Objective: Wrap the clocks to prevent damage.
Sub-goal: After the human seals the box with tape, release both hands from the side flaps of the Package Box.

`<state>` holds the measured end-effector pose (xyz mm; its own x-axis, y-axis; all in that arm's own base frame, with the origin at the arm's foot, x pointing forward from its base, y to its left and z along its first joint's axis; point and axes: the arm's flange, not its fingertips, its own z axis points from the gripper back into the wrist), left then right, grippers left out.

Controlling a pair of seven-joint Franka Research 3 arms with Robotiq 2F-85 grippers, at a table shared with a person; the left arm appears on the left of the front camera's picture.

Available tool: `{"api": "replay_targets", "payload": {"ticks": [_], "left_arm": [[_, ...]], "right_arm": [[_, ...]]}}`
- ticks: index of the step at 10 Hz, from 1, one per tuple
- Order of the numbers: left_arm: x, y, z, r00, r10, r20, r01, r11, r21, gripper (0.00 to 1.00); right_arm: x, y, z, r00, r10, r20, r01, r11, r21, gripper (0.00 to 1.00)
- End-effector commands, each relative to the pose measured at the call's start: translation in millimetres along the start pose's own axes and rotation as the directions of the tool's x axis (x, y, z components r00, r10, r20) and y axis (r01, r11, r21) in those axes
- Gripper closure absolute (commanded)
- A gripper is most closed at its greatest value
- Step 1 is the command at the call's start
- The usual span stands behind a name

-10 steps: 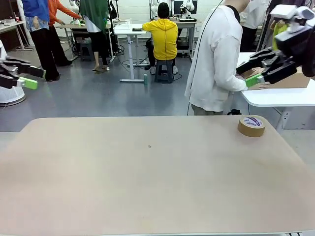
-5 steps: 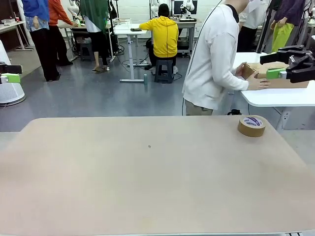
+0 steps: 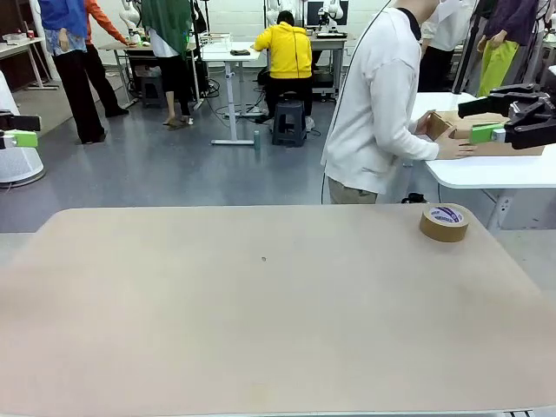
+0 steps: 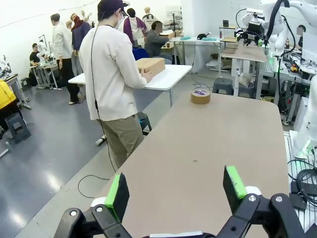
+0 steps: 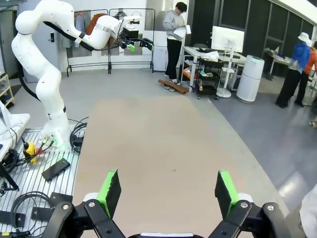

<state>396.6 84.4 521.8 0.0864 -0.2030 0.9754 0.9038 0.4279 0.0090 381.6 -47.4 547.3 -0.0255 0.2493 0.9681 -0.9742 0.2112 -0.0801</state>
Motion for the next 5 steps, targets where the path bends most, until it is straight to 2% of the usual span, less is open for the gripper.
{"api": "replay_targets", "payload": {"ticks": [1, 5], "left_arm": [[-0.1, 0.3, 1.8, 1.000, 0.000, 0.002, 0.000, 1.000, -0.006, 0.00], [-0.1, 0.3, 1.8, 1.000, 0.000, 0.002, 0.000, 1.000, -0.006, 0.00]], "right_arm": [[0.1, 1.2, -0.5, 1.000, 0.017, 0.018, -0.017, 1.000, 0.003, 0.00], [0.1, 1.2, -0.5, 1.000, 0.017, 0.018, -0.017, 1.000, 0.003, 0.00]]}}
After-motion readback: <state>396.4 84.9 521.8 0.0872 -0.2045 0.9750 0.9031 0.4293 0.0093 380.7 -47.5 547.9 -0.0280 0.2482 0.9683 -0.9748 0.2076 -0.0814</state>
